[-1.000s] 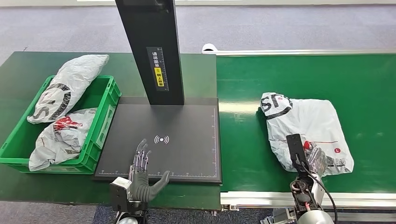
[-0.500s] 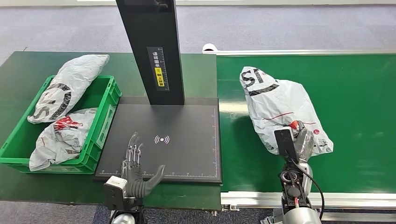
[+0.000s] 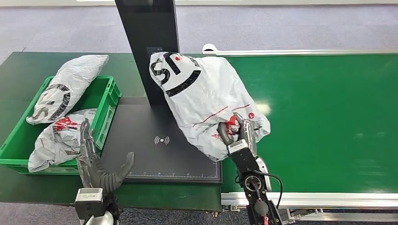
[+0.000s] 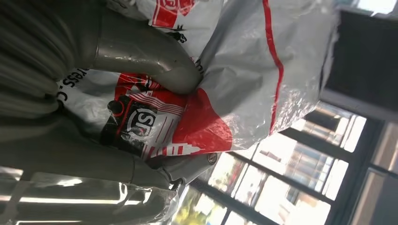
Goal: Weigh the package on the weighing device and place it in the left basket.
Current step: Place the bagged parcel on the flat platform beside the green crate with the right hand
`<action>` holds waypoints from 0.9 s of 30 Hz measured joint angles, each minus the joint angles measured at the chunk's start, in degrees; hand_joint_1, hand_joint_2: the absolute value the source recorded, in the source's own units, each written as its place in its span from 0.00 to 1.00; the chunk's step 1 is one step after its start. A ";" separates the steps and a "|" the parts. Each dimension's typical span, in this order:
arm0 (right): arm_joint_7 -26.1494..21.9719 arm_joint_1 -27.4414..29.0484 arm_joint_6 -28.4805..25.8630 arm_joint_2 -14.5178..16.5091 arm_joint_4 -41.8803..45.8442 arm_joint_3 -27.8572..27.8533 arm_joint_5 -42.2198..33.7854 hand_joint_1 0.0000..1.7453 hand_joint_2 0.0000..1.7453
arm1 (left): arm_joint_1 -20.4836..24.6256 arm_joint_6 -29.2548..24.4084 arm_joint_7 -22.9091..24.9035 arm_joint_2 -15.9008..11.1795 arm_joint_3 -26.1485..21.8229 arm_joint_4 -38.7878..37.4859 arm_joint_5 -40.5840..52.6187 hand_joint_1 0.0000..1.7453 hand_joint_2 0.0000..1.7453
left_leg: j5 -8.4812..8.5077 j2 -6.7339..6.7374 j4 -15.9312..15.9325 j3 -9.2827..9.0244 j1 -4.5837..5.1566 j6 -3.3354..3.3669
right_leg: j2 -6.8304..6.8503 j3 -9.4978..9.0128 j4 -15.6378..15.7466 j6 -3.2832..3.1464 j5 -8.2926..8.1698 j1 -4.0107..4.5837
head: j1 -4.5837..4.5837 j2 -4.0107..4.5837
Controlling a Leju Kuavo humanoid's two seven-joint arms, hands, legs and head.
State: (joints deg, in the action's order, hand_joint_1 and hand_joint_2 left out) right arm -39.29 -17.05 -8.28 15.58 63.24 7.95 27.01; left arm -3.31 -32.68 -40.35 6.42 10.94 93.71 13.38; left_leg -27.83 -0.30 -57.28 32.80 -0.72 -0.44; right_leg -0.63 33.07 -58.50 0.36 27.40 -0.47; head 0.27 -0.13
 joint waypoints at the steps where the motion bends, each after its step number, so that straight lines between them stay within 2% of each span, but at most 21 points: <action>1: -0.21 -0.37 1.21 0.48 -0.85 1.23 -0.71 1.00 1.00 | -0.17 -0.92 0.00 -0.33 0.05 0.67 0.21 0.00 1.00 | 0.00 0.00 0.00 0.00 0.00 0.00 | 0.00 0.00 0.00 0.00 0.00 -0.01 | 0.00 0.00; 5: -0.45 -2.87 4.51 2.68 -7.29 6.19 -4.03 1.00 1.00 | -0.79 -2.45 0.00 -1.20 -0.28 3.09 0.31 0.00 1.00 | 0.00 -0.02 0.00 -0.01 0.00 -0.01 | 0.01 0.01 0.00 -0.01 -0.01 0.01 | 0.01 0.00; 9: -0.50 -5.25 4.48 3.24 -13.83 12.75 -10.24 1.00 1.00 | -0.80 -2.58 0.00 -1.44 -0.98 4.59 0.45 0.00 1.00 | 0.01 -0.04 0.00 -0.01 -0.02 -0.02 | 0.02 0.01 -0.01 -0.01 0.00 0.02 | 0.00 0.00; 13: -0.51 -6.76 3.86 3.35 -17.49 18.09 -12.51 0.00 1.00 | -0.10 -2.01 0.00 -1.49 -1.12 4.72 0.39 0.00 1.00 | 0.01 -0.04 0.00 -0.01 -0.01 -0.02 | 0.02 0.02 0.00 -0.01 0.00 0.01 | -0.02 0.00; 17: -0.37 -7.76 3.80 3.61 -20.34 20.22 -12.37 0.00 1.00 | 0.64 -1.49 0.02 -1.61 -1.19 4.63 -0.26 0.00 1.00 | 0.01 -0.06 -0.01 0.00 0.00 -0.01 | 0.02 0.02 0.01 -0.01 0.00 0.00 | -0.02 0.00; 27: -0.33 -9.45 4.20 4.15 -24.69 20.41 -12.30 0.00 1.00 | 0.94 -0.87 0.02 -1.83 -1.51 4.10 -0.73 0.00 1.00 | 0.01 -0.06 -0.01 -0.01 0.00 -0.01 | 0.02 0.03 0.01 -0.01 0.00 0.00 | -0.01 0.00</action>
State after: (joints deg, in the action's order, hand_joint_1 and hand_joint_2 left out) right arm -39.62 -26.49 -4.08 19.74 38.55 28.36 14.71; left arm -2.37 -33.56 -40.33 4.59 9.43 97.81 12.65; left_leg -27.83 -0.37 -57.29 32.80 -0.72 -0.45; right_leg -0.61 33.10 -58.49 0.35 27.40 -0.47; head 0.27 -0.13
